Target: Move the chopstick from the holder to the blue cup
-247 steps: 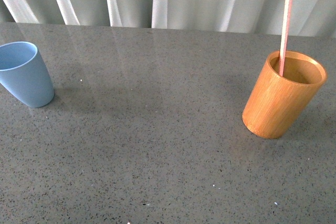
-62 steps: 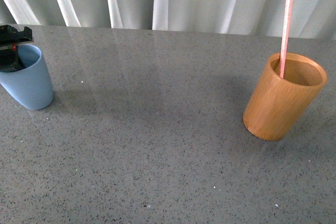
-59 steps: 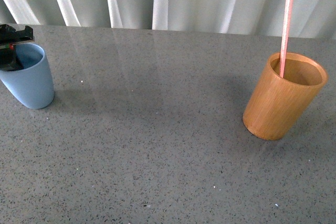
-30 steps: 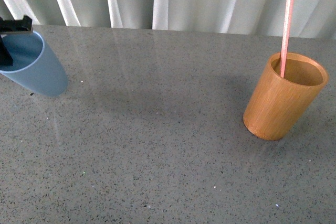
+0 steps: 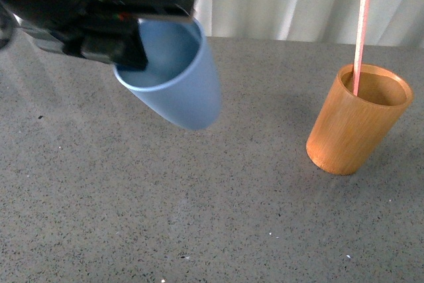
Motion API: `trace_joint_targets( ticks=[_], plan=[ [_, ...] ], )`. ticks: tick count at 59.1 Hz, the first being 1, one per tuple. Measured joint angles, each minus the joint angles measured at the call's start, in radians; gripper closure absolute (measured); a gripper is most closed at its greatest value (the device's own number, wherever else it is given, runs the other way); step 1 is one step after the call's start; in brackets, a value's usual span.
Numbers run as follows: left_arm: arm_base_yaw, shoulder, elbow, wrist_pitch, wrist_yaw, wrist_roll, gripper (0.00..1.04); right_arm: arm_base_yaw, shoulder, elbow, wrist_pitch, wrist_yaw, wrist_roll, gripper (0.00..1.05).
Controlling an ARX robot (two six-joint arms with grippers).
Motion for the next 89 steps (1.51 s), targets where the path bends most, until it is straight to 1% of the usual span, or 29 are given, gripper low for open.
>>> trace_joint_targets(
  ticks=[10,22,31,34,36,37,39,51,58,61,62,63,65,69,72,78,80,83,87,89],
  plan=[
    [-0.049,0.114,0.021,0.019,-0.014,-0.029,1.01,0.000,0.000,0.000,0.000,0.000,0.000,0.10],
    [-0.071,0.235,0.076,0.041,-0.026,-0.059,1.01,0.000,0.000,0.000,0.000,0.000,0.000,0.10],
    [-0.090,0.272,0.084,0.056,-0.027,-0.076,1.01,0.000,0.000,0.000,0.000,0.000,0.000,0.10],
    [-0.091,0.273,0.085,0.054,-0.019,-0.082,0.89,0.000,0.000,0.000,0.000,0.000,0.000,0.10],
    [-0.090,0.273,0.086,0.052,-0.013,-0.086,0.86,0.000,0.000,0.000,0.000,0.000,0.000,0.10],
    [-0.088,0.273,0.087,0.048,-0.002,-0.094,0.80,0.000,0.000,0.000,0.000,0.000,0.000,0.10],
    [-0.085,0.273,0.088,0.048,0.006,-0.098,0.77,0.000,0.000,0.000,0.000,0.000,0.000,0.10],
    [-0.045,0.248,0.074,0.067,0.046,-0.137,0.44,0.000,0.000,0.000,0.000,0.000,0.000,0.10],
    [-0.018,0.209,0.057,0.080,0.061,-0.153,0.28,0.000,0.000,0.000,0.000,0.000,0.000,0.10],
    [0.002,0.176,0.040,0.090,0.070,-0.158,0.18,0.000,0.000,0.000,0.000,0.000,0.000,0.10],
    [0.005,0.170,0.037,0.092,0.071,-0.159,0.16,0.000,0.000,0.000,0.000,0.000,0.000,0.10],
    [0.016,0.152,0.026,0.104,0.080,-0.159,0.10,0.000,0.000,0.000,0.000,0.000,0.000,0.10],
    [0.032,0.124,0.003,0.142,0.085,-0.162,0.05,0.000,0.000,0.000,0.000,0.000,0.000,0.10],
    [0.078,0.032,-0.083,0.248,0.113,-0.214,0.07,0.000,0.000,0.000,0.000,0.000,0.000,0.10],
    [0.104,-0.043,-0.155,0.331,0.096,-0.234,0.07,0.000,0.000,0.000,0.000,0.000,0.000,0.10],
    [0.180,-0.252,-0.362,0.612,0.045,-0.319,0.07,0.000,0.000,0.000,0.000,0.000,0.000,0.10],
    [0.218,-0.356,-0.455,0.728,0.009,-0.349,0.07,0.000,0.000,0.000,0.000,0.000,0.000,0.10],
    [0.264,-0.494,-0.566,0.830,-0.053,-0.357,0.07,0.000,0.000,0.000,0.000,0.000,0.000,0.10],
    [0.315,-0.676,-0.698,0.825,-0.070,-0.367,0.07,0.000,0.000,0.000,0.000,0.000,0.000,0.10],
    [0.327,-0.726,-0.738,0.820,-0.075,-0.370,0.07,0.000,0.000,0.000,0.000,0.001,0.000,0.10]
  ],
)
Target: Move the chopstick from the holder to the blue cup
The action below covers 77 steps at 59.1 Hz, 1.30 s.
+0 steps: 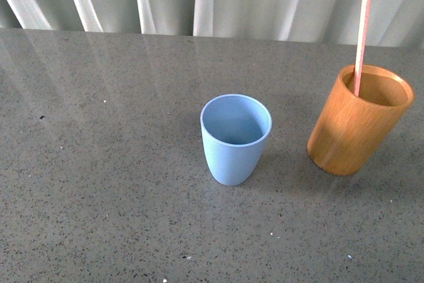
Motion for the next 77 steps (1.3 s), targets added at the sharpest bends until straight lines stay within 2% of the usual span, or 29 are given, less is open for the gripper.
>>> trace_joint_targets(
  ticks=[7,9,13,16,24,40,59,66,77],
  plan=[
    [-0.002,-0.037,-0.030,-0.002,0.016,-0.002,0.07,0.000,0.000,0.000,0.000,-0.004,0.000,0.10],
    [-0.005,-0.025,-0.045,0.034,-0.003,0.036,0.10,0.000,0.000,0.000,0.000,-0.003,0.000,0.10],
    [-0.004,-0.027,-0.109,0.182,-0.030,0.161,0.23,0.000,0.000,0.000,0.000,0.000,0.000,0.10],
    [0.024,-0.051,-0.138,0.221,0.012,0.256,0.32,0.000,0.000,0.000,0.000,0.000,0.000,0.10],
    [0.063,-0.125,-0.192,0.221,0.026,0.374,0.55,0.000,0.000,0.000,0.000,-0.001,0.000,0.10],
    [0.067,-0.262,-0.267,0.154,0.031,0.412,1.01,0.000,0.000,0.000,0.000,-0.001,0.000,0.10],
    [0.067,-0.423,-0.318,0.043,0.031,0.422,1.01,0.000,0.000,0.000,0.000,-0.001,0.000,0.10],
    [0.067,-0.451,-0.340,0.061,0.029,0.423,1.01,0.000,0.000,0.000,0.000,-0.001,0.000,0.10],
    [0.067,-0.551,-0.341,-0.035,0.031,0.423,1.01,0.000,0.000,0.000,0.000,-0.001,0.000,0.10]
  ],
)
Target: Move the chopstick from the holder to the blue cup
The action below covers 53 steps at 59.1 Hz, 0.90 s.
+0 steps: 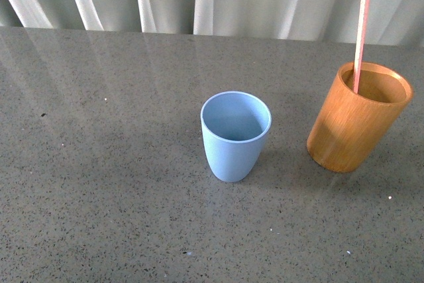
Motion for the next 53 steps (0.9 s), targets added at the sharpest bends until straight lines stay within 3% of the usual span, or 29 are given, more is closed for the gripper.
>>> trace_joint_targets(
  ticks=[42,47,53],
  plan=[
    [0.000,-0.234,0.000,-0.233,0.000,0.000,1.01,0.000,0.000,0.000,0.000,0.000,0.000,0.10],
    [0.000,-0.372,0.000,-0.401,-0.001,0.001,1.01,0.000,0.000,0.000,0.000,0.000,0.000,0.10],
    [0.000,-0.404,0.000,-0.406,0.000,0.002,1.01,0.000,0.000,0.000,0.000,0.000,0.000,0.10]
  ],
)
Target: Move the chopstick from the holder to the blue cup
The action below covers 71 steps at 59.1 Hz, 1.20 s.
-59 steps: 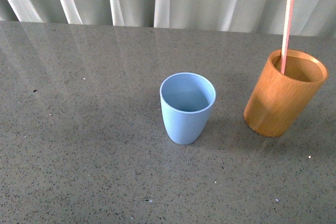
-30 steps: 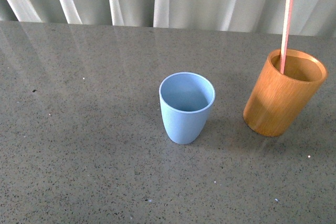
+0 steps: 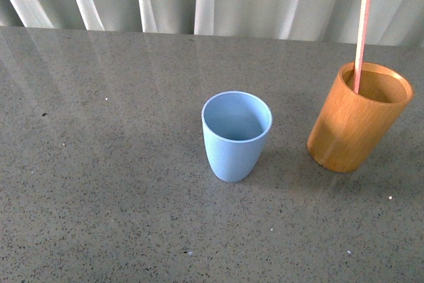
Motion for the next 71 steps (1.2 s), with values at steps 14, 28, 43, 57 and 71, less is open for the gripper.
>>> trace_joint_targets(
  ticks=[14,28,43,57,71],
  plan=[
    [0.000,0.000,0.000,-0.003,0.000,0.000,0.84,0.000,0.000,0.000,0.000,0.000,0.000,0.10],
    [0.000,0.000,0.000,-0.004,0.000,0.000,0.39,0.000,0.000,0.000,0.000,0.000,0.000,0.10],
    [0.000,0.000,0.000,-0.004,0.000,0.001,0.07,-0.152,0.520,0.205,-0.132,-0.146,-0.004,0.10],
    [0.000,0.000,0.000,-0.004,0.000,0.001,0.07,-0.146,0.932,0.317,0.154,-0.338,-0.045,0.10],
    [0.000,0.000,0.000,-0.004,0.000,0.001,0.07,-0.086,1.217,0.415,0.324,-0.382,-0.082,0.10]
  ],
)
